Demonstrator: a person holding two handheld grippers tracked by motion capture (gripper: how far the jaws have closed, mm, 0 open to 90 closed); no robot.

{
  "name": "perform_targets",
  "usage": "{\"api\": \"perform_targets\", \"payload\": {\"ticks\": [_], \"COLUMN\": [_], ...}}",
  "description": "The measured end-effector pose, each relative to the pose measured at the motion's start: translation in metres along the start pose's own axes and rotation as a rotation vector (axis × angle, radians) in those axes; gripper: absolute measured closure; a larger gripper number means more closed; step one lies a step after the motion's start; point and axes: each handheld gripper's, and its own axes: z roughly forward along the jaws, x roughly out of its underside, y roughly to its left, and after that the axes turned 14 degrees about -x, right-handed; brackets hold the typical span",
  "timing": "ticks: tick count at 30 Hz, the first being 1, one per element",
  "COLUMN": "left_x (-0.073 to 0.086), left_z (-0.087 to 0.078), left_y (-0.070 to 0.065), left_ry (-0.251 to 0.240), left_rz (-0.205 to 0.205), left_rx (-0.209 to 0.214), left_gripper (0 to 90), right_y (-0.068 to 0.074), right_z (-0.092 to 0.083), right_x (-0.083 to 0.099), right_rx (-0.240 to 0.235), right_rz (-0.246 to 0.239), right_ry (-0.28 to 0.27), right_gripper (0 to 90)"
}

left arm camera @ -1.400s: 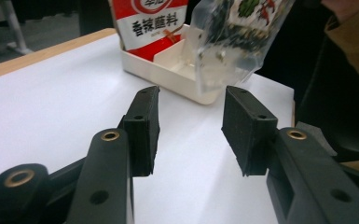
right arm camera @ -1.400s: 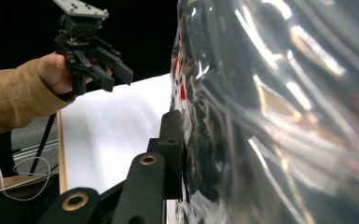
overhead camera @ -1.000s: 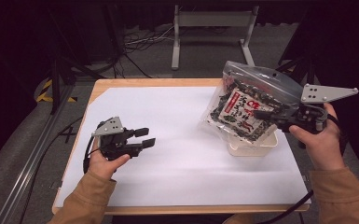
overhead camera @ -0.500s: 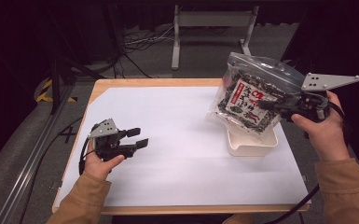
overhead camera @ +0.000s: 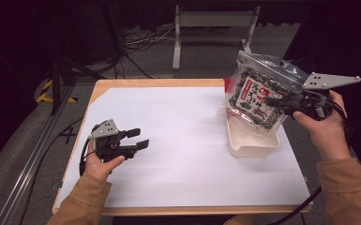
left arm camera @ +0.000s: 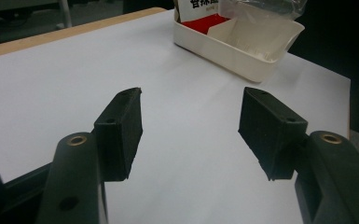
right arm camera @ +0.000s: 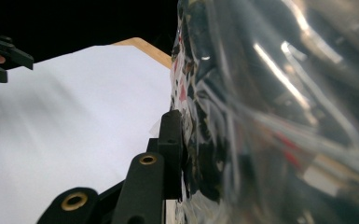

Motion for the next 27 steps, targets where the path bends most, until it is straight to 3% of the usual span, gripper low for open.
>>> {"api": "perform_targets", "payload": {"ticks": [7,12,18,27], "left_x": [0.0,0.002,0.003,0.003], "left_z": [0.0,0.001,0.002,0.002], "left_y": [-0.001,-0.002,-0.002,-0.002], "left_ry": [0.001,0.006,0.015,0.016], "left_rz": [0.032,0.039,0.023,0.019], "left_rx": [-0.022,-0.015,-0.007,-0.006], "left_gripper": [39.7,39.5,39.0,38.1], "right_y": [-0.005,-0.009,-0.013,-0.012], "right_z": [0.003,0.008,0.014,0.02], "right_x": [0.008,0.014,0.021,0.027], "right_rx": [0.023,0.045,0.059,0.071], "right_rz": [0.031,0.053,0.072,0.077], "right_ry": [0.032,0.053,0.095,0.109], "right_gripper": [73.4,73.3,73.3,73.6]}}
